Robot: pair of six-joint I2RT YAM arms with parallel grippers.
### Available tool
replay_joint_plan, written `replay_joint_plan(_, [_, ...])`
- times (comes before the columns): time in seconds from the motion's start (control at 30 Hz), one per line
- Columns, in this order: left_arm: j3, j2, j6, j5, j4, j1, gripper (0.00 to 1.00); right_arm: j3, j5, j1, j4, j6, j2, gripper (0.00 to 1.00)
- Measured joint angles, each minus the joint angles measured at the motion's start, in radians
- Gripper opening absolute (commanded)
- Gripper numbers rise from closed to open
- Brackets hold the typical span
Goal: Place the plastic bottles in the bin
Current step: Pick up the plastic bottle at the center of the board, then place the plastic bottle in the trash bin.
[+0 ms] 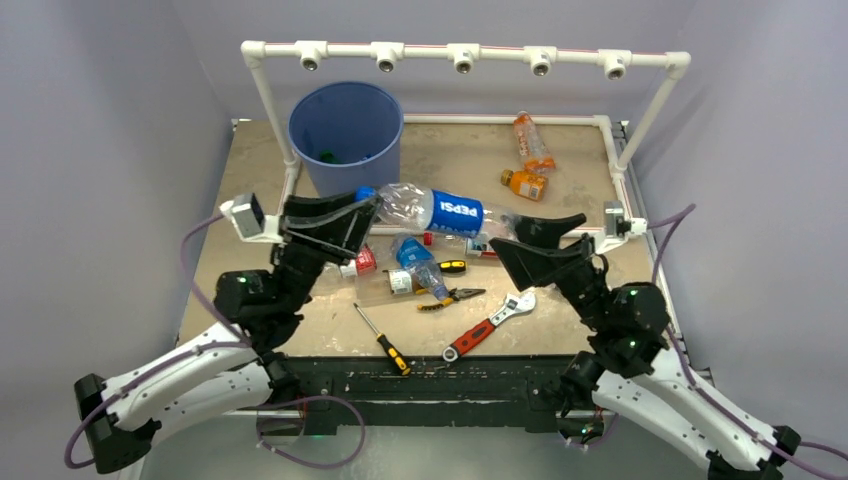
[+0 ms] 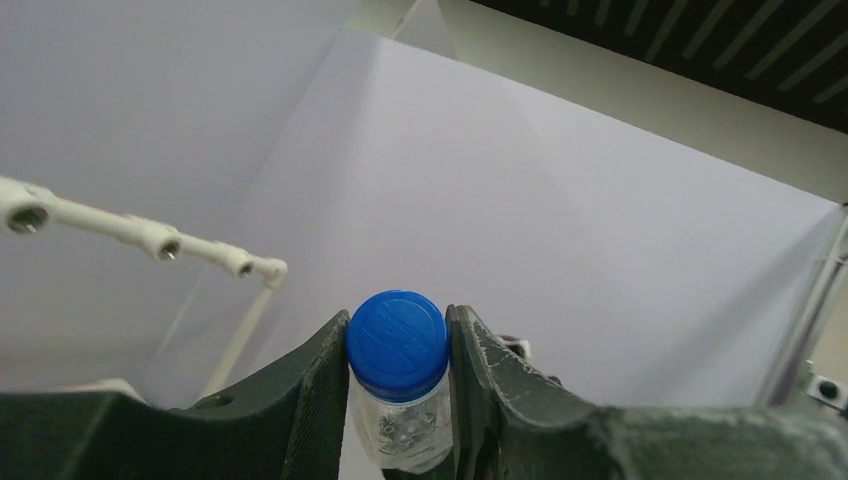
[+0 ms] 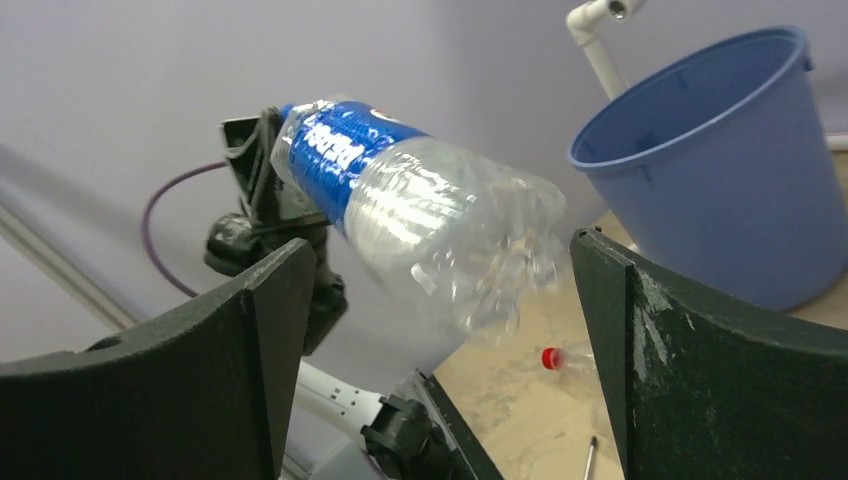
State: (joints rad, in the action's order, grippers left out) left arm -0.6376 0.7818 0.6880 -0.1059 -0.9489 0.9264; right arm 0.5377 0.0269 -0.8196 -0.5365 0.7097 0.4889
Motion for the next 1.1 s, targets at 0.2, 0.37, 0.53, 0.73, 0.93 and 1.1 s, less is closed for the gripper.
replay_joint_plan(0.2, [-0.225,-0.067,-0.343,-0.22,0.32,-0.001,0.0,0.148,0.036,0.0,0.32,-0.103,-0.145,0.99])
replay_joint_plan(0.37, [-0.382,0.021,-0.685,-0.461,0.389,-0.004,0.0,0.145,0.092,0.0,0.438,-0.128,-0.297,0.99])
replay_joint_plan(0.53, [-0.433,0.192,-0.971,-0.583,0.309,-0.026,0.0,0.085,0.146,0.001,0.539,-0.125,-0.35,0.99])
replay_joint_plan(0.73, [-0.507,0.391,-0.975,-0.598,0.366,-0.216,0.0,0.034,0.167,0.001,0.604,-0.115,-0.349,0.99])
replay_joint_plan(0.93, [-0.536,0.512,-0.791,-0.605,0.44,-0.473,0.0,0.031,0.181,0.001,0.651,-0.102,-0.323,0.99])
replay_joint_plan(1.1, [-0.501,0.547,-0.626,-0.544,0.442,-0.587,0.0,0.027,0.192,0.001,0.682,-0.095,-0.319,0.99])
